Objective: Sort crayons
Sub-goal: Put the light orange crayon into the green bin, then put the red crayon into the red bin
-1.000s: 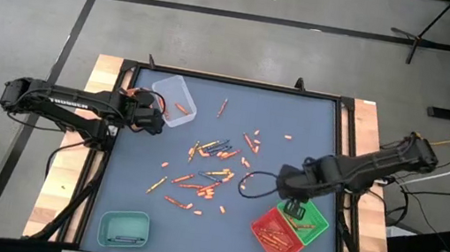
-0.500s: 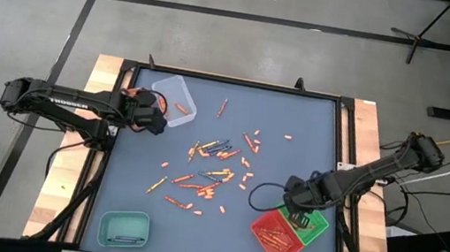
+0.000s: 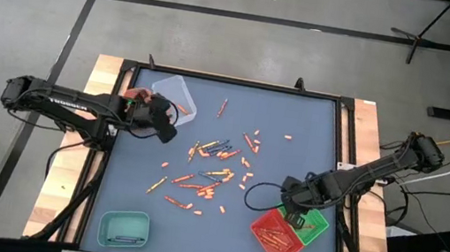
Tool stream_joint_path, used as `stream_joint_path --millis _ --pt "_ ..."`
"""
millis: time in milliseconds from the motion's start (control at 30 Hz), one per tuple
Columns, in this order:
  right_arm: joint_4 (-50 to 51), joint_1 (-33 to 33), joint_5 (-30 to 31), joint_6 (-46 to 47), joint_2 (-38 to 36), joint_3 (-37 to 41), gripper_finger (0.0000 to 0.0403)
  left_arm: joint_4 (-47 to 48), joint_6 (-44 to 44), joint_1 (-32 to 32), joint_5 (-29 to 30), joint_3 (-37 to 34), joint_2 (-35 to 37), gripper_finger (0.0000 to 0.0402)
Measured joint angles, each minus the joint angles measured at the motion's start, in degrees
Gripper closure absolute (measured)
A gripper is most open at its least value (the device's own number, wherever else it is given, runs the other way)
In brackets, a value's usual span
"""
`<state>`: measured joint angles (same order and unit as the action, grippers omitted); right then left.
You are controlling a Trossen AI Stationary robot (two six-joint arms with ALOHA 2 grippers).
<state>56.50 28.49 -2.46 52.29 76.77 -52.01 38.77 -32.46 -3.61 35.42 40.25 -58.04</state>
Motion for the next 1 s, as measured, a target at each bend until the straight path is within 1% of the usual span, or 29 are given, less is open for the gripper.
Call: stream_joint_path --millis 100,233,500,600,767,833,933,1000 --pt "-0.95 0.0 0.04 0.0 0.02 0.0 0.0388 -4.0 3.18 1.39 -3.39 0.0 0.0 0.0272" --pt "-1.11 0.0 -0.09 0.0 0.04 0.0 0.0388 -7.38 5.21 3.54 -6.67 0.0 0.0 0.0272" --pt "-1.07 0.0 -1.64 -0.04 0.04 0.0 0.0384 -8.55 5.14 7.46 -9.61 0.0 -0.07 0.0272" --pt "-1.04 0.0 -1.63 -0.04 0.04 0.0 0.036 -8.56 4.71 8.96 -9.64 0.0 -0.07 0.0272" --pt "-1.04 0.0 -1.49 -0.04 0.04 0.0 0.029 -8.61 4.51 10.91 -9.66 0.0 -0.07 0.0272" --pt "-1.04 0.0 -0.86 -0.07 0.04 0.0 0.0268 -9.01 4.51 11.61 -9.64 0.0 -0.11 0.0272" --pt "-1.04 0.0 -0.68 -0.07 0.04 0.0 0.0248 -9.42 4.54 12.59 -9.66 0.0 -0.19 0.0272" --pt "-1.04 0.0 -0.68 -0.07 0.04 0.0 0.0241 -10.05 4.54 13.28 -9.66 0.0 -0.84 0.0272"
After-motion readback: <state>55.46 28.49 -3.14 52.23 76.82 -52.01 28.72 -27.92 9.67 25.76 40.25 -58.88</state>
